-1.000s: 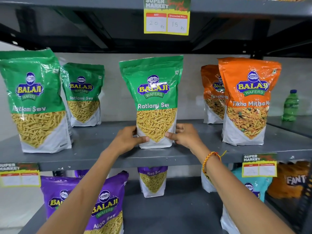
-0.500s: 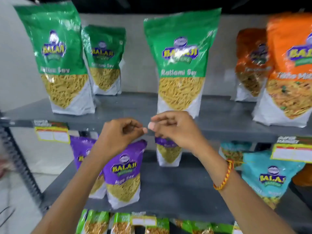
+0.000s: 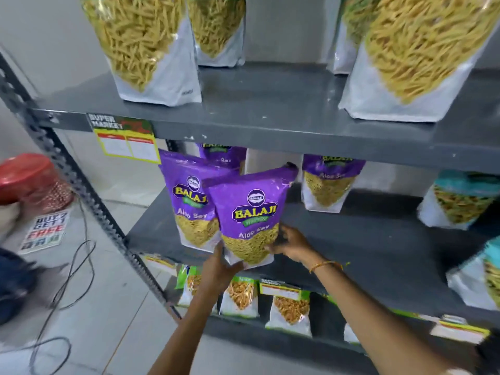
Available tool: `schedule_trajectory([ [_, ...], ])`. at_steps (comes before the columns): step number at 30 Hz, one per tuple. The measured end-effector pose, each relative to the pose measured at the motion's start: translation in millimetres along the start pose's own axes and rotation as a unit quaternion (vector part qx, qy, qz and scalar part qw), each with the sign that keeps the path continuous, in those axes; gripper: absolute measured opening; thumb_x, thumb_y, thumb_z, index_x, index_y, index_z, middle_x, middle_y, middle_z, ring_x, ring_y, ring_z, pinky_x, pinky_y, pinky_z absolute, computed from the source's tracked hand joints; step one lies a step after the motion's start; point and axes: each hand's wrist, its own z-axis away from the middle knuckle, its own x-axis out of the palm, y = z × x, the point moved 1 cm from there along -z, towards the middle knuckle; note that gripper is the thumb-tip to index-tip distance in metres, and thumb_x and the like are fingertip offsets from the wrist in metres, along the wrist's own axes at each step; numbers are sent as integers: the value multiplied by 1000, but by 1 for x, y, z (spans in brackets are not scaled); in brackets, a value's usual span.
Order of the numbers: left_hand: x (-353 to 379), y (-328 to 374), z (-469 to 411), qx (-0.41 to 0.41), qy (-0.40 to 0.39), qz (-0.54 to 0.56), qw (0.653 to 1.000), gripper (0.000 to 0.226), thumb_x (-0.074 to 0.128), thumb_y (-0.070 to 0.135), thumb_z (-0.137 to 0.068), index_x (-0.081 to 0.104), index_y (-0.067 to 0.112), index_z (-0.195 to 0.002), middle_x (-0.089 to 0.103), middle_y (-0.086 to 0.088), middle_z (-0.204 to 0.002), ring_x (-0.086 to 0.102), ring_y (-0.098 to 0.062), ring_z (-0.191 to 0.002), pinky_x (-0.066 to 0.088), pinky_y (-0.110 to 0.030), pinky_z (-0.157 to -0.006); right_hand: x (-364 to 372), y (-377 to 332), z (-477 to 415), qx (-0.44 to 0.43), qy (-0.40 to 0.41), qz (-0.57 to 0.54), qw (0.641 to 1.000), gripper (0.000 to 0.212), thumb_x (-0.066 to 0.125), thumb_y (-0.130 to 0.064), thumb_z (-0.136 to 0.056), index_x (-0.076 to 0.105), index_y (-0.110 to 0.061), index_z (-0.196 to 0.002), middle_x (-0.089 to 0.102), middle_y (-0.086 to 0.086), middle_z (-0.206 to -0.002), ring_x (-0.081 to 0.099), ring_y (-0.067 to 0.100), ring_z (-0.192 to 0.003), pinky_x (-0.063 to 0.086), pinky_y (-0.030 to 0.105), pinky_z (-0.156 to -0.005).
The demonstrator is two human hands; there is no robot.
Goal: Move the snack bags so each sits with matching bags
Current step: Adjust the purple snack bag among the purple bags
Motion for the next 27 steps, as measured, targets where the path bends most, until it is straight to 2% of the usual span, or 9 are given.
schedule_trajectory([
  [3, 20, 5, -3, 8, 60, 22, 998, 67, 75, 25, -71, 41, 13, -128, 62, -11, -95, 60, -33, -80, 34, -30, -63, -1, 13, 4, -4, 31, -106, 994, 46, 74, 8, -60, 56, -10, -99, 70, -3, -89, 60, 11, -85, 56, 16, -66],
  [5, 34, 12, -4, 23, 56, 36, 998, 64, 75, 24, -71, 44, 14, -126, 66, -15, -103, 59, -33, -77, 34, -29, -64, -13, 15, 15, -2, 52, -145, 988, 60, 86, -16, -42, 57, -11, -95, 75, -16, -73, 66, 3, -78, 56, 17, -60],
  [8, 62, 33, -14, 46, 5, 38, 998, 57, 75, 29, -71, 50, 11, -119, 68, -16, -110, 61, -34, -83, 40, -32, -64, -48, 20, 39, -20, 110, -160, 981, 82, 86, -45, -29, 58, -9, -98, 74, -22, -72, 67, -3, -76, 54, 15, -60],
  [10, 85, 51, -21, 65, -30, 36, 997, 54, 75, 31, -71, 52, 11, -116, 67, -17, -111, 61, -38, -96, 40, -33, -66, -72, 29, 54, -23, 165, -147, 975, 76, 87, -44, -31, 61, -11, -95, 75, -20, -72, 67, 0, -75, 55, 16, -62],
  [15, 133, 87, -27, 102, -113, 35, 988, 57, 73, 29, -72, 50, 17, -123, 66, -10, -120, 60, -33, -106, 37, -28, -73, -116, 55, 87, -6, 270, -108, 957, 39, 75, 2, -62, 65, -5, -99, 72, -10, -80, 66, 7, -77, 57, 27, -71],
  [18, 145, 93, -25, 99, -129, 41, 986, 58, 71, 26, -75, 47, 16, -127, 63, -10, -126, 57, -32, -113, 38, -28, -78, -121, 62, 96, -4, 284, -67, 957, 33, 77, -11, -64, 66, -33, -87, 72, 0, -88, 64, 11, -86, 53, 39, -78],
  [22, 140, 94, -25, 108, -125, 37, 986, 63, 73, 26, -73, 45, 17, -128, 61, -7, -129, 54, -30, -118, 37, -25, -78, -122, 61, 98, 5, 256, -41, 966, 34, 77, -19, -66, 61, -36, -91, 69, -7, -88, 62, -5, -76, 53, 27, -72],
  [25, 135, 97, -30, 112, -142, 53, 982, 80, 79, 41, -61, 42, 20, -129, 60, -4, -128, 57, -27, -115, 41, -26, -80, -125, 65, 98, 18, 227, -68, 971, 55, 81, -26, -60, 57, -25, -109, 69, 5, -107, 64, 16, -101, 54, 36, -87],
  [27, 135, 102, -29, 108, -150, 70, 980, 88, 75, 54, -51, 44, 21, -126, 61, -2, -125, 57, -19, -107, 42, -22, -74, -122, 68, 99, 28, 225, -56, 972, 52, 80, -35, -59, 60, -27, -107, 67, 20, -109, 61, 33, -106, 51, 51, -91],
])
